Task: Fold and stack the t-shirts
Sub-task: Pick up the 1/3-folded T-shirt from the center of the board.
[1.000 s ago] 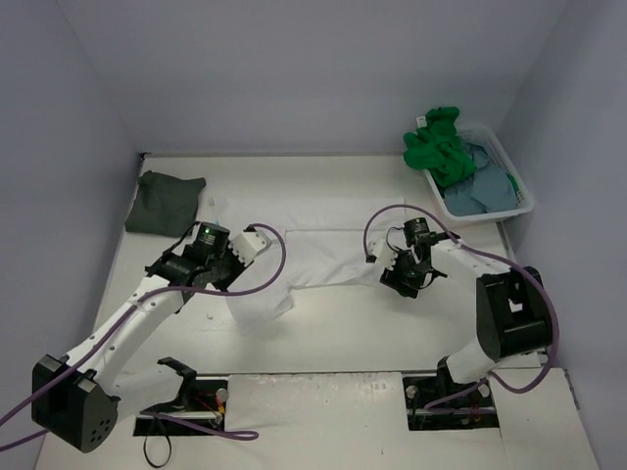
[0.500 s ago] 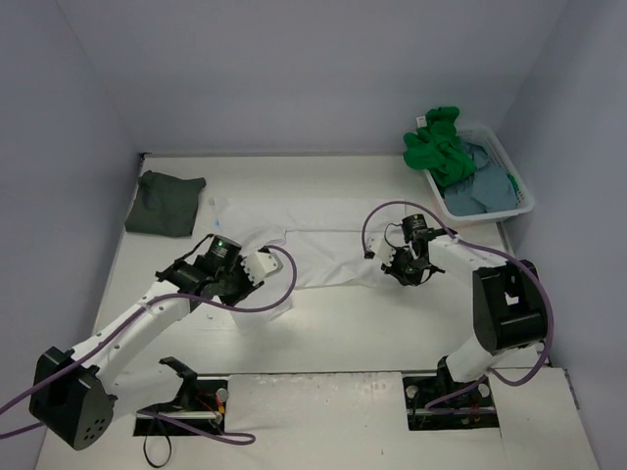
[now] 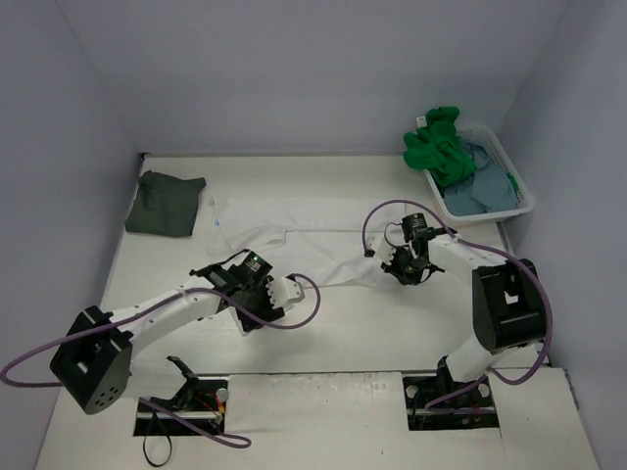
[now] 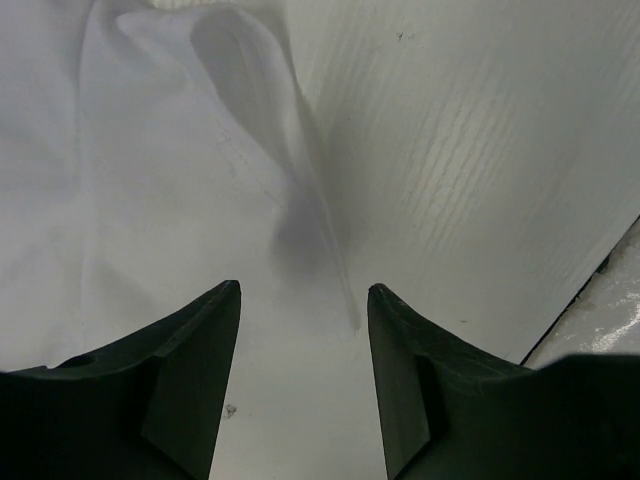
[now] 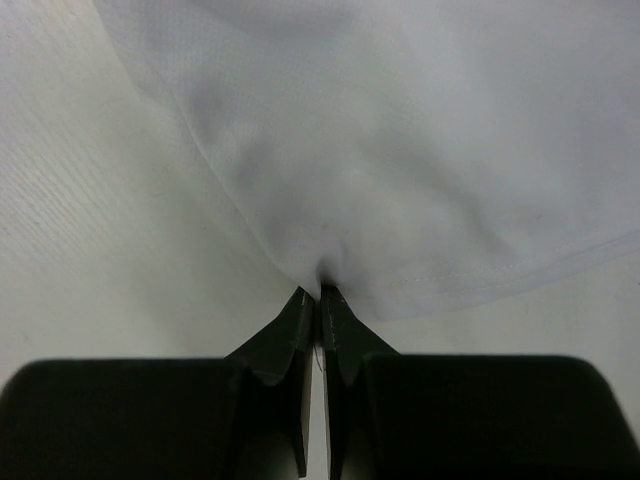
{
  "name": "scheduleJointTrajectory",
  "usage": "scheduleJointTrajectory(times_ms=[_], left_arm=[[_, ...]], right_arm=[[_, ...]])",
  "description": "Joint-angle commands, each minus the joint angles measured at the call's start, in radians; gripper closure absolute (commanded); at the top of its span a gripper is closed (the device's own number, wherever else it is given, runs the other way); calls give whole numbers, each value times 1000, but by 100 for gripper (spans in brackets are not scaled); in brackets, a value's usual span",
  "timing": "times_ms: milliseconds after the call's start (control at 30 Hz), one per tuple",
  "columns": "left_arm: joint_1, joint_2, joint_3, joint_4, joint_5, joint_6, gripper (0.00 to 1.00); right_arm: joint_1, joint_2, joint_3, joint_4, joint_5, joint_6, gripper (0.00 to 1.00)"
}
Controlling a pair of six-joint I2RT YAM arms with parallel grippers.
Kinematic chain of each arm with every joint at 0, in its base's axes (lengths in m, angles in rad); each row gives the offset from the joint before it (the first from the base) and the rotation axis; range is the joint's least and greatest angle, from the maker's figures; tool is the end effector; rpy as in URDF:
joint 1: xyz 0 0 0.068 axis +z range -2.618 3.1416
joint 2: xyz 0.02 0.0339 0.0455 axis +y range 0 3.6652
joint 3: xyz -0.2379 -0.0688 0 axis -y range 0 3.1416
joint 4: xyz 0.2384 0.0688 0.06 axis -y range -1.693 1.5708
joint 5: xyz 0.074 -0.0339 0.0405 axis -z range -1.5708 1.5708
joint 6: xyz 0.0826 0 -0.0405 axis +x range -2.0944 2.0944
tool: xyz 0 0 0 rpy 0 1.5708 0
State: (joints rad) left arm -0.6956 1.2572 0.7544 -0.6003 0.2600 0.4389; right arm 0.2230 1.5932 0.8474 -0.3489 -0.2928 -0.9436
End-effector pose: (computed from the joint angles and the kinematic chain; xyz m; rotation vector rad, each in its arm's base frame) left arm 0.1812 -0.1789 0.1402 1.5101 2.2150 -0.4291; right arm 0.2983 0.0921 0.0976 -1.5057 2.1133 0.1360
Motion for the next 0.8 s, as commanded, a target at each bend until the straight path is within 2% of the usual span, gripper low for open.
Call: scheduleJointTrajectory(times_ms=[0,367,467,500,533,600,633,667,767], left_arm=[[-15,40,13,60,-8,9,51],[-31,246,52,115,-51,4,51],[-50,287,56,126,-67,1,54],[-51,306,57,126,-70,1,57],[-54,314,62,125,-70,3,69],[-56,337,69,117,-71,4,84],[-56,338,75,111,-73,4,94],[-56,335,76,108,-73,6,99],[-56,308,80,82,-74,6,100]], right_arm=[[-2,11,-4,-16,-26,11,100],[1,-38,-18,-33,-26,6,100],[-1,-58,-19,-39,-20,2,100],[-2,-61,-18,-39,-17,0,100],[-2,-65,-18,-41,-17,0,100],[-2,-71,-19,-45,-17,-1,100],[-2,-73,-21,-45,-17,-1,100],[-2,-75,-21,-47,-16,-1,100],[-2,-73,-22,-47,-12,-4,100]])
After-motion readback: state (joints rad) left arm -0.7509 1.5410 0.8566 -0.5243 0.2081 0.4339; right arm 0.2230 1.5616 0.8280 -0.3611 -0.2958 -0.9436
